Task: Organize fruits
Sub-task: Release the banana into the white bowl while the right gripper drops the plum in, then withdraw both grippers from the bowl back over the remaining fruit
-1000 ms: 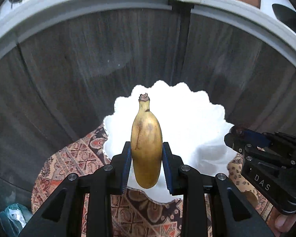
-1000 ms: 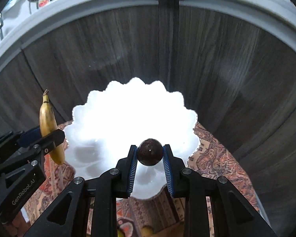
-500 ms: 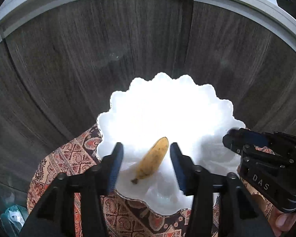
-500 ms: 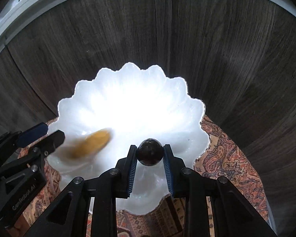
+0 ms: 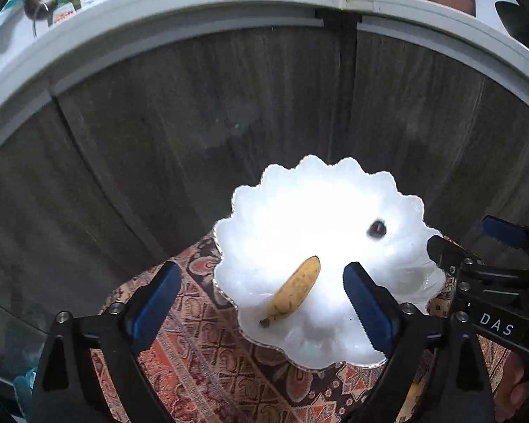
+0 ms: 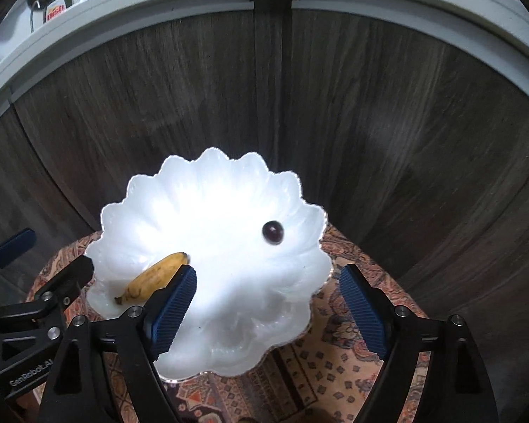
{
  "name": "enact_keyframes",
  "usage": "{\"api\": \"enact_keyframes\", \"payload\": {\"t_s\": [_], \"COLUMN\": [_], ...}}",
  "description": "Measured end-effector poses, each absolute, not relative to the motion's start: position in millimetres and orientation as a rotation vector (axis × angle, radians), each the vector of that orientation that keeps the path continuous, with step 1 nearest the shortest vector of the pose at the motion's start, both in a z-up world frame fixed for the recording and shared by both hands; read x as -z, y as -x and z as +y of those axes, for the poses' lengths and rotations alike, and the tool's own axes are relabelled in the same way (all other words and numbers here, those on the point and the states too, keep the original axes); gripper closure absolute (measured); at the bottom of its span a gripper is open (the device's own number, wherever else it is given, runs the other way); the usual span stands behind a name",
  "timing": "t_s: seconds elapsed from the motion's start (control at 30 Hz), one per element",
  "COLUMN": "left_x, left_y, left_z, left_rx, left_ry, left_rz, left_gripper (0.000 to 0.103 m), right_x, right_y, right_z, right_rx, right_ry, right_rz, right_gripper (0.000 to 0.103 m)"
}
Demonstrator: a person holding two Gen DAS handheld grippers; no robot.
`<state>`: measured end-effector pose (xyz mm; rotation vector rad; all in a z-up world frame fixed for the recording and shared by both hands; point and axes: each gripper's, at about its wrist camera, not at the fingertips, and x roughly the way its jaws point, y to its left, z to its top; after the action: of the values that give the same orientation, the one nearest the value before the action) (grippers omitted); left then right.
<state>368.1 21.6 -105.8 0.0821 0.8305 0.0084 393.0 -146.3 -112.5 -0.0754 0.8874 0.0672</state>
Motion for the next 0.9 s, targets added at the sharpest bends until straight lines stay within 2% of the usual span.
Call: {"api": "enact_keyframes", "payload": {"t_s": [0.9], "left_x": [58.4], "left_y": [-275.8], "left_z": [12.4], "left_rx": [-0.002], "left_ry": [-0.085], "left_rz": [0.802], "left_gripper": [0.005], "right_x": [57.1], "right_y": [-301.6], "right_z": [-173.2], "right_rx": [-0.013], "right_ry": [0.061], "right_rz": [0.806], "right_gripper": [0.017]}}
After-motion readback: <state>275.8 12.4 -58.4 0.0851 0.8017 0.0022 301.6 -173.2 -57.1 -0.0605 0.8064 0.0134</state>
